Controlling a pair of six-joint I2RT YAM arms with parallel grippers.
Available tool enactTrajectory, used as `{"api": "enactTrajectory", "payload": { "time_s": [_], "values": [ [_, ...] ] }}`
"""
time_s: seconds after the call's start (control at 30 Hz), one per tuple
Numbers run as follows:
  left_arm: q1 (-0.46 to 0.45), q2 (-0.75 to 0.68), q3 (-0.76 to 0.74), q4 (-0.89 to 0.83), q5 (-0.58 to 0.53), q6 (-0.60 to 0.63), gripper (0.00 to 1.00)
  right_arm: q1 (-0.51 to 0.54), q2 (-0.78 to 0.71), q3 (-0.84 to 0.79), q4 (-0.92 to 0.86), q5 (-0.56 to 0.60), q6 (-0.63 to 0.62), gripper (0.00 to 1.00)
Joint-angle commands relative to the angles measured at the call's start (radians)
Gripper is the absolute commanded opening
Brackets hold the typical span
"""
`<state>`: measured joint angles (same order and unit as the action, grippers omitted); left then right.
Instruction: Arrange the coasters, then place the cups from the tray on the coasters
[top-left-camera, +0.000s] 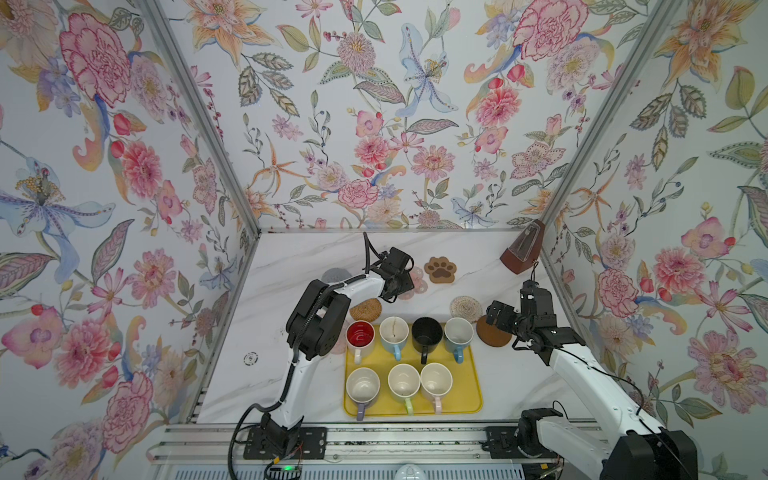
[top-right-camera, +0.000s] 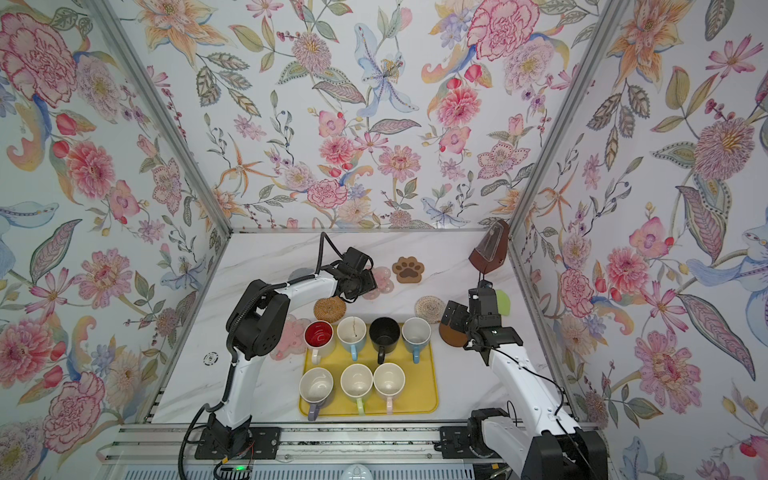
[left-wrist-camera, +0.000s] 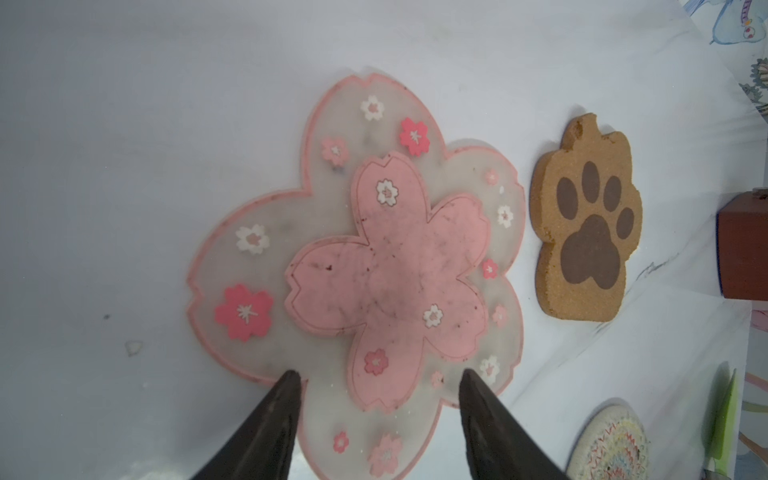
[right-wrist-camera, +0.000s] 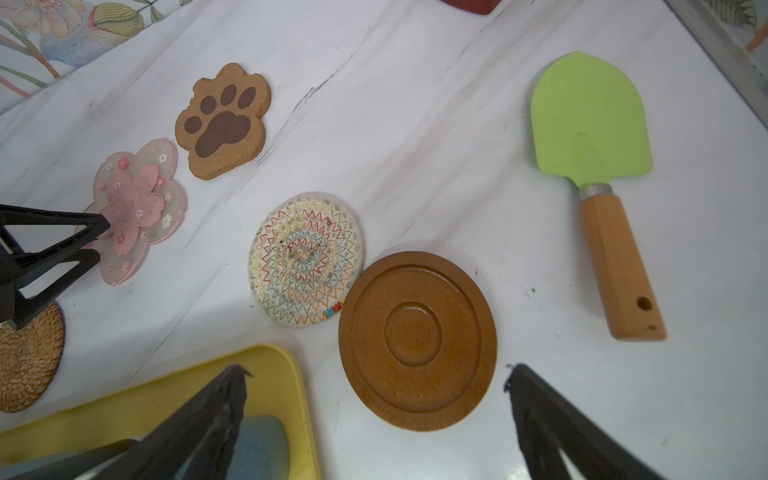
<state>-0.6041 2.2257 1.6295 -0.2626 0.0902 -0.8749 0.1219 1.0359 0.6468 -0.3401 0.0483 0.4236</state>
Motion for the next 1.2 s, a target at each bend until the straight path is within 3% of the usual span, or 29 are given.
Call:
{"api": "enactTrajectory", "payload": {
  "time_s": [0.0, 0.37, 1.17],
  "values": [
    [0.011, -0.033, -0.021, -0.012, -0.043, 0.048, 0.64, -0.008, -0.004, 0.017, -0.017, -0.011, -0.004, 0.99],
    [-0.050, -0.156, -0.083, -0.007, -0.057, 0.035, 0.64, -0.007, -0.010, 0.016, -0.019, -0.009, -0.004, 0.99],
    [-0.108, -0.017, -0.004, -0.009, 0.004, -0.030, 0.64, -0.024, -0.062, 0.001, -0.039, -0.011, -0.008, 0.99]
  ]
}}
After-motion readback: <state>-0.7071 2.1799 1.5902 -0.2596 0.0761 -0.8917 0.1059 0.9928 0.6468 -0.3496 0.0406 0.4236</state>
